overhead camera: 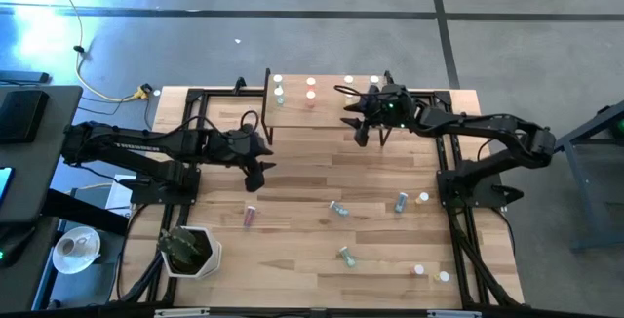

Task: Pick and place medicine bottles onto shelf by color
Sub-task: Align the blue pill bottle with the blue bottle on the shelf

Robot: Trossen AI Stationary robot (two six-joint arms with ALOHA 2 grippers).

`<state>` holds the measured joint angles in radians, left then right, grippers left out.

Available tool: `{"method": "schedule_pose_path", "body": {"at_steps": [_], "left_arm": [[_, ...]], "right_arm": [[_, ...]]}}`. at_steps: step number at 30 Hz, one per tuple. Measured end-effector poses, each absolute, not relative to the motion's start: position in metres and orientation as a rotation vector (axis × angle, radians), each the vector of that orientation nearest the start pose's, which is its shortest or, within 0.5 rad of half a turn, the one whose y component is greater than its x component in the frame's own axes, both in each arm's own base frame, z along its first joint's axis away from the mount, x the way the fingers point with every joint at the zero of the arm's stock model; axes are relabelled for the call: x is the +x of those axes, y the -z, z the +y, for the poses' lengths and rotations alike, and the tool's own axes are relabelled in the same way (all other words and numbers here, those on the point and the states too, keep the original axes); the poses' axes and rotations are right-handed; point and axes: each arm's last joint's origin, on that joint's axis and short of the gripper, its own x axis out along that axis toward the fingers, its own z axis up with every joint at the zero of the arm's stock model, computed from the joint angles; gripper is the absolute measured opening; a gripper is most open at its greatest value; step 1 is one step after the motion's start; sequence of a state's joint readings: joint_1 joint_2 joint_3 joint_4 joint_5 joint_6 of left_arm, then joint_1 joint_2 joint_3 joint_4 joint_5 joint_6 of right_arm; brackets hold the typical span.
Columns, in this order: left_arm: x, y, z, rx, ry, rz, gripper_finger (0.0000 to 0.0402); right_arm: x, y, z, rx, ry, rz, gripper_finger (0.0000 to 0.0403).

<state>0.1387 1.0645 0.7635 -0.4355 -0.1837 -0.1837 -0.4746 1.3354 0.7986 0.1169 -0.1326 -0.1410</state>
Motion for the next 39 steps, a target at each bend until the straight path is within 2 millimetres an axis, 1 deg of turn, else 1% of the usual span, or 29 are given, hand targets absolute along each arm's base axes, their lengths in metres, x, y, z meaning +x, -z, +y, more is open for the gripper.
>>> {"method": "schedule_pose_path", "body": {"at_steps": [4, 7, 10, 14, 20, 24, 29, 32, 39], "left_arm": [[0.209, -0.25, 0.029, -0.213, -0.382, 0.755, 0.0163], [0.206, -0.247, 0.023, -0.298, -0.404, 0.798, 0.0163], [0.202, -0.243, 0.013, -0.409, -0.423, 0.843, 0.0163], [0.198, -0.24, -0.002, -0.512, -0.435, 0.882, 0.0163], [0.198, -0.236, -0.023, -0.631, -0.455, 0.899, 0.0163], [0.2, -0.227, -0.038, -0.694, -0.488, 0.949, 0.0163], [0.205, -0.212, -0.054, -0.731, -0.505, 1.036, 0.0163], [0.207, -0.205, -0.062, -0.765, -0.524, 1.073, 0.0163], [0.21, -0.192, -0.071, -0.806, -0.596, 1.123, 0.0163]], "right_arm": [[0.253, -0.261, -0.118, -0.003, 0.298, 0.378, 0.0167], [0.248, -0.271, -0.111, -0.008, 0.297, 0.347, 0.0167], [0.244, -0.278, -0.105, -0.017, 0.287, 0.325, 0.0167], [0.239, -0.285, -0.101, -0.024, 0.279, 0.308, 0.0167], [0.237, -0.287, -0.099, -0.023, 0.278, 0.303, 0.0167], [0.236, -0.285, -0.099, -0.016, 0.277, 0.325, 0.0167], [0.235, -0.283, -0.099, -0.011, 0.275, 0.347, 0.0167], [0.235, -0.283, -0.099, -0.012, 0.275, 0.347, 0.0167], [0.235, -0.283, -0.099, -0.014, 0.275, 0.345, 0.0167]]}}
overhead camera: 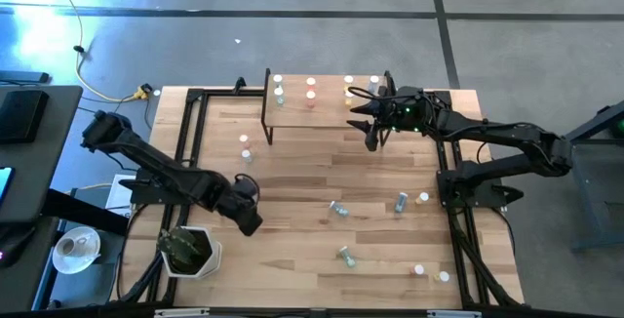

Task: Pick and place medicine bottles onto shelf by color
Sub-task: Align the blue pill bottle with the blue bottle on the shelf

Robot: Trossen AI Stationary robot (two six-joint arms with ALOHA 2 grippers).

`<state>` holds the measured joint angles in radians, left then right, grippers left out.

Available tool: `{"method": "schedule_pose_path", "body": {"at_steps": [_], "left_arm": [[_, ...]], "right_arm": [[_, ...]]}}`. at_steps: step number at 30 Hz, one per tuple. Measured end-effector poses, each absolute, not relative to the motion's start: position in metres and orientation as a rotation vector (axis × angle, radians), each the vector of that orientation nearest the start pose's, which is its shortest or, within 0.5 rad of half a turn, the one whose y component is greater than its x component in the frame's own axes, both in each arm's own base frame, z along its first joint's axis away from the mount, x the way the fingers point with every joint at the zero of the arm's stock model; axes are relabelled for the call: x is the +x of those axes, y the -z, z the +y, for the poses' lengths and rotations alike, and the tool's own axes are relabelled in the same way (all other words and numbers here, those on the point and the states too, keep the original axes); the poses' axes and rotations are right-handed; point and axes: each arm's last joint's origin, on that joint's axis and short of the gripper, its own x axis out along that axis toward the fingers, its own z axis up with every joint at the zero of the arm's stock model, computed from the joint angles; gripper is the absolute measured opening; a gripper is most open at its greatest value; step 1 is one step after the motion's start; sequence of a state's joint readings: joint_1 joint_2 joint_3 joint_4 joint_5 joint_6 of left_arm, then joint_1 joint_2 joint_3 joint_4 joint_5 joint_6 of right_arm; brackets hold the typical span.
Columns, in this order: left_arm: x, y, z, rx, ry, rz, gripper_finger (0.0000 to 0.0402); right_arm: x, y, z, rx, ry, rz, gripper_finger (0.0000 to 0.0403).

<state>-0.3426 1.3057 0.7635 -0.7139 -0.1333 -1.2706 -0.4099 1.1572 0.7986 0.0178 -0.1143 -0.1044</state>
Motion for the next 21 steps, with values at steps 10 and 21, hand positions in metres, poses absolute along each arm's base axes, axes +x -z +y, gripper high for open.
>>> {"method": "schedule_pose_path", "body": {"at_steps": [10, 21], "left_arm": [[0.214, -0.173, -0.08, -0.835, -0.7, 1.163, 0.0163], [0.223, -0.152, -0.084, -0.828, -0.756, 1.216, 0.0163]], "right_arm": [[0.236, -0.283, -0.099, -0.019, 0.274, 0.345, 0.0167], [0.236, -0.283, -0.099, -0.022, 0.274, 0.345, 0.0167]]}}
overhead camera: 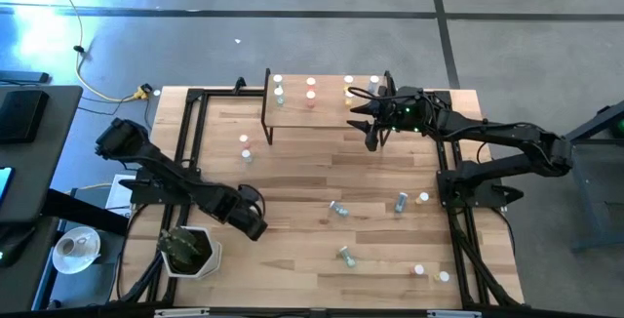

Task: Pick and place medicine bottles onto shelf by color
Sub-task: Align the blue pill bottle with the blue bottle on the shelf

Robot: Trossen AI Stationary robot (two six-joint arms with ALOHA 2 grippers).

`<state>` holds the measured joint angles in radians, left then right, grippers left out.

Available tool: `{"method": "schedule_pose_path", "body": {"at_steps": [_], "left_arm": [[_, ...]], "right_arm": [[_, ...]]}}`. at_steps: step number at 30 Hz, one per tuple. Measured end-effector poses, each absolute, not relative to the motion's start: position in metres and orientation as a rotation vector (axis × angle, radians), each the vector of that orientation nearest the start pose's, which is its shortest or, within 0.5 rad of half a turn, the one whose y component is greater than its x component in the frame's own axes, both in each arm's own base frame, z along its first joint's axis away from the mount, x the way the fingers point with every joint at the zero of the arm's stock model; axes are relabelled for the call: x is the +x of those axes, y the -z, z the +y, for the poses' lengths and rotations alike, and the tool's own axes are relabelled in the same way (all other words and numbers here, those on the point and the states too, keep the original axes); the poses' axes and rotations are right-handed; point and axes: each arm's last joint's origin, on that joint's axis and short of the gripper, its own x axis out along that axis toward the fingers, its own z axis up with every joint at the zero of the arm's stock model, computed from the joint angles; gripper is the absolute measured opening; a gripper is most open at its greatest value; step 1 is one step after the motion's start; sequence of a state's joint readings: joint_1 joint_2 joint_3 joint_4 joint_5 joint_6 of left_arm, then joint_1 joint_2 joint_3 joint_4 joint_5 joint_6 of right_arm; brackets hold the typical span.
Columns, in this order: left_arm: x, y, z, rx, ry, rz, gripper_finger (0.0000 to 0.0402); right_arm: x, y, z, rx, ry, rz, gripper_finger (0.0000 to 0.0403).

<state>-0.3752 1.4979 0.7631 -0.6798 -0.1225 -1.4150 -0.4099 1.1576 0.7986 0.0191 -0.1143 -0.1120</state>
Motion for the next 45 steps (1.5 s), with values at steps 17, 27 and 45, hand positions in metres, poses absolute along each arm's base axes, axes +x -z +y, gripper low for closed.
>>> {"method": "schedule_pose_path", "body": {"at_steps": [17, 27, 45], "left_arm": [[0.229, -0.131, -0.086, -0.742, -0.737, 1.312, 0.0098], [0.253, -0.147, -0.067, -0.591, -0.656, 1.197, 0.0086], [0.33, -0.202, -0.01, -0.289, -0.269, 0.628, 0.0092]], "right_arm": [[0.236, -0.284, -0.098, -0.023, 0.265, 0.341, 0.0167], [0.239, -0.288, -0.077, -0.045, 0.18, 0.333, 0.0167], [0.242, -0.28, -0.029, -0.023, -0.117, 0.423, 0.0167]]}}
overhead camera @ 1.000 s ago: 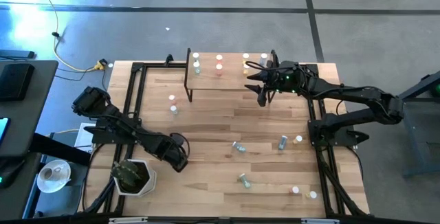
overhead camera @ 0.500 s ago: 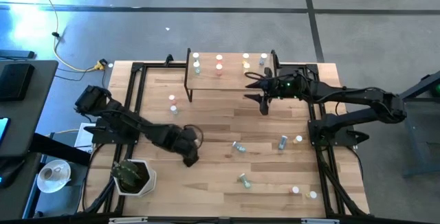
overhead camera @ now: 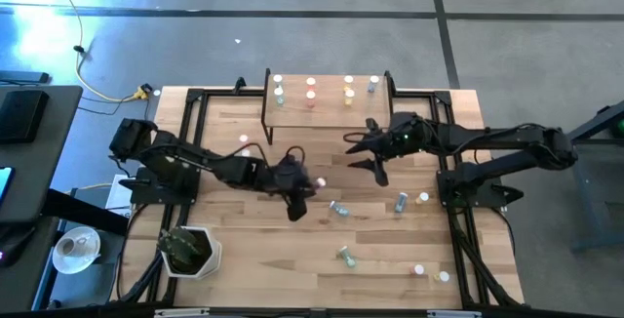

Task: Pick and place medicine bottles onto shelf by color
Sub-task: Align the blue pill bottle with the blue bottle on the shelf

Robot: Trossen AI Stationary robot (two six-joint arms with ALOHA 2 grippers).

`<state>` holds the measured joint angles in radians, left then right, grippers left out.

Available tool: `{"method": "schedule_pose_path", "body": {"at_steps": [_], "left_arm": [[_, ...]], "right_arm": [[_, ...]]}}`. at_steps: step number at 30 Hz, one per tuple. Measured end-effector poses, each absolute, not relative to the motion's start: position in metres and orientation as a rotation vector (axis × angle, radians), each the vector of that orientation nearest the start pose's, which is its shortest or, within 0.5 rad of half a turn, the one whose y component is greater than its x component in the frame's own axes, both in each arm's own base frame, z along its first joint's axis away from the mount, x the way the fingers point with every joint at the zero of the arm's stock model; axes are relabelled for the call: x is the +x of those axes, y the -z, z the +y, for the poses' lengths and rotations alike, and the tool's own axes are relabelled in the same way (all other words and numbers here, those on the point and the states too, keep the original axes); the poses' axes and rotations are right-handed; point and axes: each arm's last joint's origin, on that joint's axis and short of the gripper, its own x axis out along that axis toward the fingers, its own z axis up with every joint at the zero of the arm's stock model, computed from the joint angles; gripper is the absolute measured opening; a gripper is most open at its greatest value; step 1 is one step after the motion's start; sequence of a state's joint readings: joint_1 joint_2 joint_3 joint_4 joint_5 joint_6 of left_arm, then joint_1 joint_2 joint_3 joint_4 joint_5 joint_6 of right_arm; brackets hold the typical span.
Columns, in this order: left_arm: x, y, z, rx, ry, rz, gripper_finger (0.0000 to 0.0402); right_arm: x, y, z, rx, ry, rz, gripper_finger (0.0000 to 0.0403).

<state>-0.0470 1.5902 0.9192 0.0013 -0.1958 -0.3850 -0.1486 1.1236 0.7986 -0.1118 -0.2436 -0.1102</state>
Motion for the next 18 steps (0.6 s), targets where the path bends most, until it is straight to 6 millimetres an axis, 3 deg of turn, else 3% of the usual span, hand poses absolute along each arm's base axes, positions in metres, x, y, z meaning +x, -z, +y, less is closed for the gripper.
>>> {"method": "schedule_pose_path", "body": {"at_steps": [11, 18], "left_arm": [[0.341, -0.221, 0.005, -0.07, -0.208, 0.427, 0.0093], [0.343, -0.225, 0.011, -0.036, -0.214, 0.391, 0.0093]], "right_arm": [[0.255, -0.288, -0.011, -0.062, -0.182, 0.281, 0.0217], [0.27, -0.279, -0.01, -0.067, -0.189, 0.264, 0.0229]]}}
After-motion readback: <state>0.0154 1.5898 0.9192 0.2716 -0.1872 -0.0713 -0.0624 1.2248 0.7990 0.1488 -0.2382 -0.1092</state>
